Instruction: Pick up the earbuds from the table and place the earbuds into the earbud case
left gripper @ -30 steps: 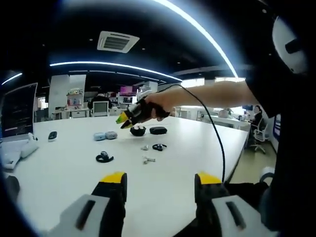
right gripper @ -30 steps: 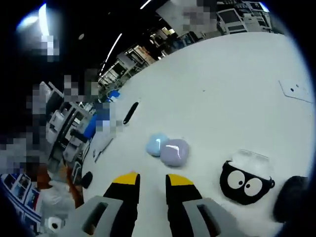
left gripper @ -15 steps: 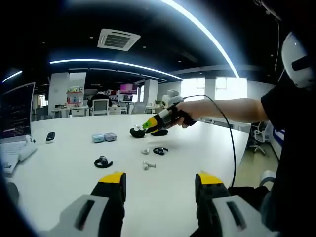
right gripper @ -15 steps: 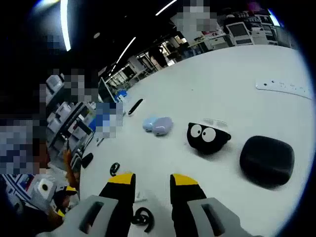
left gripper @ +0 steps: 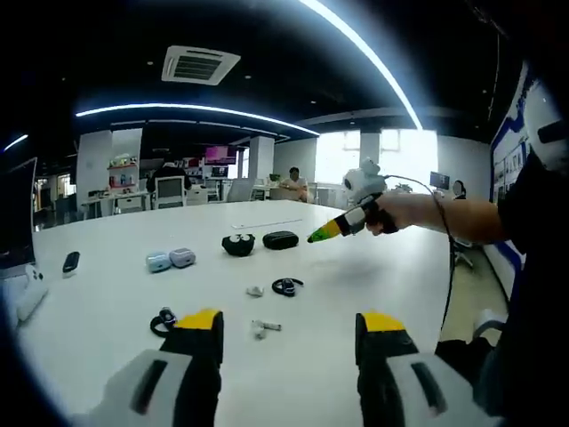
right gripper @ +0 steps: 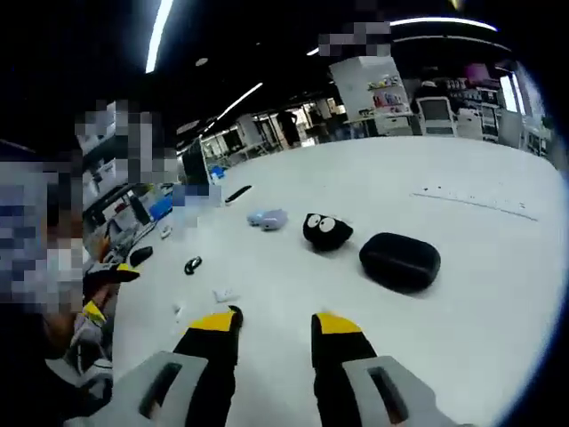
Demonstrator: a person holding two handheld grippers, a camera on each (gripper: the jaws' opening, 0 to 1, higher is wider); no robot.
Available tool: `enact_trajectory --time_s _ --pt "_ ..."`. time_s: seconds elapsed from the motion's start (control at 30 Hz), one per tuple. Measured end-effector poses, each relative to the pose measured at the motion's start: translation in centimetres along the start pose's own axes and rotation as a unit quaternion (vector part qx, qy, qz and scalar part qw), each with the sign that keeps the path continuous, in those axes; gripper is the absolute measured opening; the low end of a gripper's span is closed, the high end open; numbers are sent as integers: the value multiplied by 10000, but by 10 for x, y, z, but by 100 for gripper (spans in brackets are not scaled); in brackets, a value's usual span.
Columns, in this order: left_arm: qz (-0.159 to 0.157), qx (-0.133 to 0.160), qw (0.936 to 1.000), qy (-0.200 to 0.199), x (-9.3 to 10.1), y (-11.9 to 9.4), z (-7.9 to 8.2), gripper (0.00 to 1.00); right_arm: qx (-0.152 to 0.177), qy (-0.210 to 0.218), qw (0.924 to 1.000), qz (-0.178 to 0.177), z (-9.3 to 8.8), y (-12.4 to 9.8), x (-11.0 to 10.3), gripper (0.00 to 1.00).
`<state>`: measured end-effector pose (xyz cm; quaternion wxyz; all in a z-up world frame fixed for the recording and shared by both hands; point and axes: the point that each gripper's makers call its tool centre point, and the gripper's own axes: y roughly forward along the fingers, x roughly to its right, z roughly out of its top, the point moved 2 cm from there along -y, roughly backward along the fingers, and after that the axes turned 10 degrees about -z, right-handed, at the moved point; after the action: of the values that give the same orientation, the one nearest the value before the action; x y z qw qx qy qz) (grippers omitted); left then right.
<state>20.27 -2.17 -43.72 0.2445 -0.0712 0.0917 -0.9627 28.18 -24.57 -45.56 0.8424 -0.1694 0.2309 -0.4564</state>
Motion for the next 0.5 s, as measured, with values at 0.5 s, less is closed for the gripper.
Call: enact_trajectory --time_s 0.5 --pt "40 83 9995 -296 -12 16 12 63 856 -1021 9888 -671 -21 -49 -14 41"
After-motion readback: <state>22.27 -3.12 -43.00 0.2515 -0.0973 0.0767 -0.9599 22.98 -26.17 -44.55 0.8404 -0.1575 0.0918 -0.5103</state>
